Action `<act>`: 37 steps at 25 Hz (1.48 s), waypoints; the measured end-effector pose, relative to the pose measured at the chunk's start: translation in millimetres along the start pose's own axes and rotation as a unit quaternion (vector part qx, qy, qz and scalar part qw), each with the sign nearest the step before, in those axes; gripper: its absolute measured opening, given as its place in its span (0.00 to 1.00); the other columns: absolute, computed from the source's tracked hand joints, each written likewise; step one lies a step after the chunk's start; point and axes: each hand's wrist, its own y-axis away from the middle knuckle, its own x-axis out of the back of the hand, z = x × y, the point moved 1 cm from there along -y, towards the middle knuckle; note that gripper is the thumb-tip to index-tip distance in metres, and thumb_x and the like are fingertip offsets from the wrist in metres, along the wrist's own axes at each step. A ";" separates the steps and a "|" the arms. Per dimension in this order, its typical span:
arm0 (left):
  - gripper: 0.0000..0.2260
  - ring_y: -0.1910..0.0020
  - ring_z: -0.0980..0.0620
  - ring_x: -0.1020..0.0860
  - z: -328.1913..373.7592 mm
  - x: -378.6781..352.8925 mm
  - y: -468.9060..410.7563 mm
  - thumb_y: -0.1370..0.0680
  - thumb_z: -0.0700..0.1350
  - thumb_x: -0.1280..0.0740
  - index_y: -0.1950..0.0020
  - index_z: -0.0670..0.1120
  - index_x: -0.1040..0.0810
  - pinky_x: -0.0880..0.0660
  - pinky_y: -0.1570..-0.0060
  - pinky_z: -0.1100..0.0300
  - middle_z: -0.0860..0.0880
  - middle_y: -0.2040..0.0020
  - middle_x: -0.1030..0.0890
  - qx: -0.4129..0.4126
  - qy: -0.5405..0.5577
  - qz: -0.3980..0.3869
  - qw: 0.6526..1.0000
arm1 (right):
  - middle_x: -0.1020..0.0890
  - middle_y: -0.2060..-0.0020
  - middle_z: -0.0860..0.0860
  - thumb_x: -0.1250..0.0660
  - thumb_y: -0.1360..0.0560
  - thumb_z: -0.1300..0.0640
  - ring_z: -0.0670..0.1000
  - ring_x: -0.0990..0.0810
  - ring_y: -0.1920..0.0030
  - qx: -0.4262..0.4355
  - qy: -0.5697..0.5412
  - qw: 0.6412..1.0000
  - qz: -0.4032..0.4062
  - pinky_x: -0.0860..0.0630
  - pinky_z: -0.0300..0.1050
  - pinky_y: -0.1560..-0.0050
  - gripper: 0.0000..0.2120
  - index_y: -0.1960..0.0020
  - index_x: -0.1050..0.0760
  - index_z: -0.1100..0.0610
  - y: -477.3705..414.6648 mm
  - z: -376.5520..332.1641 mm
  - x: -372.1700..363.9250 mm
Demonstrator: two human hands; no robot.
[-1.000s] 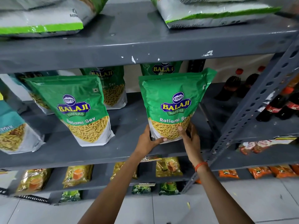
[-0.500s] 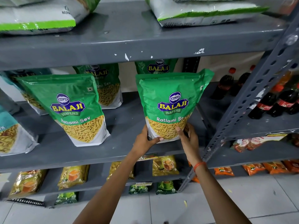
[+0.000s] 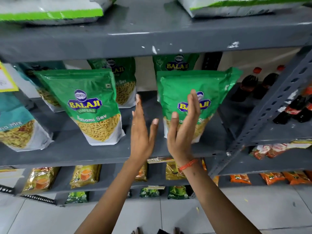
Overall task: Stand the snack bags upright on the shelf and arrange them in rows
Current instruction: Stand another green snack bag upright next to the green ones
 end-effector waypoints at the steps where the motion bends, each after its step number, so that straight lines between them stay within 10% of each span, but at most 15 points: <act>1: 0.30 0.23 0.54 0.53 -5.5 14.6 -2.9 0.20 0.54 0.47 0.24 0.43 0.55 0.52 0.24 0.49 0.50 0.23 0.54 -0.014 -0.012 0.041 0.999 | 0.39 0.29 0.59 0.45 0.22 0.64 0.55 0.41 0.25 0.006 -0.015 1.000 -0.010 0.41 0.49 0.25 0.22 0.30 0.42 0.68 1.9 -7.6 -16.2; 8: 0.36 0.23 0.53 0.57 -87.0 122.2 -9.3 0.23 0.62 0.47 0.24 0.42 0.55 0.58 0.25 0.52 0.38 0.23 0.51 0.037 -0.164 0.150 0.974 | 0.32 0.30 0.57 0.35 0.26 0.50 0.51 0.34 0.29 -0.186 -0.098 0.960 -0.184 0.37 0.47 0.27 0.30 0.29 0.39 0.60 47.3 -10.3 -139.7; 13: 0.47 0.28 0.61 0.40 -167.9 177.0 2.3 0.32 0.47 0.26 0.24 0.50 0.56 0.39 0.30 0.61 0.49 0.24 0.41 0.227 0.110 0.017 0.967 | 0.19 0.43 0.49 0.24 0.37 0.47 0.49 0.21 0.41 -0.383 -0.127 0.861 -0.311 0.25 0.50 0.38 0.30 0.38 0.29 0.53 85.4 16.6 -169.3; 17: 0.25 0.39 0.50 0.24 -206.4 182.9 4.8 0.34 0.43 0.24 0.42 0.56 0.30 0.25 0.42 0.60 0.57 0.45 0.22 0.286 0.059 -0.170 0.941 | 0.18 0.44 0.49 0.23 0.36 0.49 0.48 0.20 0.43 -0.390 -0.096 0.845 -0.352 0.23 0.48 0.40 0.27 0.40 0.27 0.52 82.5 30.8 -163.6; 37: 0.25 0.43 0.53 0.23 -177.5 136.6 27.8 0.34 0.47 0.23 0.41 0.52 0.28 0.27 0.47 0.60 0.54 0.45 0.21 0.294 0.050 -0.143 0.944 | 0.20 0.49 0.46 0.27 0.31 0.63 0.41 0.22 0.47 -0.405 -0.117 0.850 -0.316 0.23 0.29 0.57 0.23 0.39 0.29 0.56 80.0 49.7 -119.8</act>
